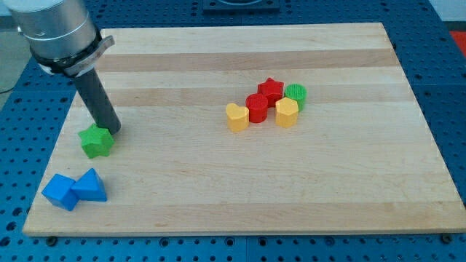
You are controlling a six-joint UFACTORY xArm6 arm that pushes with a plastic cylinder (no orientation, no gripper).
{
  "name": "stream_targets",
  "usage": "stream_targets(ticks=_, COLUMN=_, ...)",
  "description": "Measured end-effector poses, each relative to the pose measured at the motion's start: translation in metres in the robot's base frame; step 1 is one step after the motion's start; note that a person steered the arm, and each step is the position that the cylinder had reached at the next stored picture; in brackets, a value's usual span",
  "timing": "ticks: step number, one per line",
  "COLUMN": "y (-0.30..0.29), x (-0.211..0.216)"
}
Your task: Slide the green star closer to the blue cube
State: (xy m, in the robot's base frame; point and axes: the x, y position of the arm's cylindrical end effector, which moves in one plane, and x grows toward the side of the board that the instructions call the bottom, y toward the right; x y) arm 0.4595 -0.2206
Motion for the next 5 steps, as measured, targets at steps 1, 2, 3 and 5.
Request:
stream_targets(ticks=1, y=-0.011, x=0.008)
stream_targets(ticks=2, y=-0.022, x=0.018)
stream_targets(ticks=3, y=-0.033, x=0.026)
stream_targets(ticks=5, y=-0.041, x=0.037)
